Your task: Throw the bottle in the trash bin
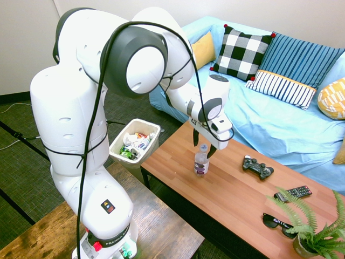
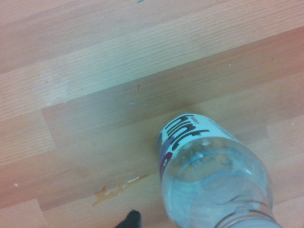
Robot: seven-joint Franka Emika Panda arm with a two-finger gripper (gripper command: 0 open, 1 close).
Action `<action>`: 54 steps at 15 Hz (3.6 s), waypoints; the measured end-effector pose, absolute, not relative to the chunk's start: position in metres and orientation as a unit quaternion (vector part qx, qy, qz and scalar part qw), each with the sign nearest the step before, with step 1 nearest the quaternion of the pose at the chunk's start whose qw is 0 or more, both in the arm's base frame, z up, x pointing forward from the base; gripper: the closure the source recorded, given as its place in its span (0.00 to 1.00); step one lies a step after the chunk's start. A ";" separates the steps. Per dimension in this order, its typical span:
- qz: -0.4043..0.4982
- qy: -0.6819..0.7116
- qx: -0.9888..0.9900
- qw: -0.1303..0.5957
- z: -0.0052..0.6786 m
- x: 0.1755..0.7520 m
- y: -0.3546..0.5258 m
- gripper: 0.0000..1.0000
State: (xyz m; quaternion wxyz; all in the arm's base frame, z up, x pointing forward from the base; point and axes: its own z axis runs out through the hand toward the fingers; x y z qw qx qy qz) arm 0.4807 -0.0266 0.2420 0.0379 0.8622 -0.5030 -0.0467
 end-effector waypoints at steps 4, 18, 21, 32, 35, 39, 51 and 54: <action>-0.052 -0.506 0.860 0.034 0.239 0.480 -0.028 1.00; -0.039 -0.483 0.875 0.027 0.253 0.486 -0.007 1.00; 0.003 -0.450 0.893 0.023 0.310 0.490 0.050 1.00; 0.068 -0.276 0.959 0.008 0.313 0.466 0.399 1.00; 0.050 -0.242 0.969 0.027 0.270 0.442 0.441 1.00; 0.038 -0.226 0.972 0.045 0.229 0.442 0.456 0.00; 0.051 -0.217 0.973 0.055 0.214 0.442 0.468 0.00; 0.057 -0.217 0.973 0.054 0.216 0.445 0.472 0.00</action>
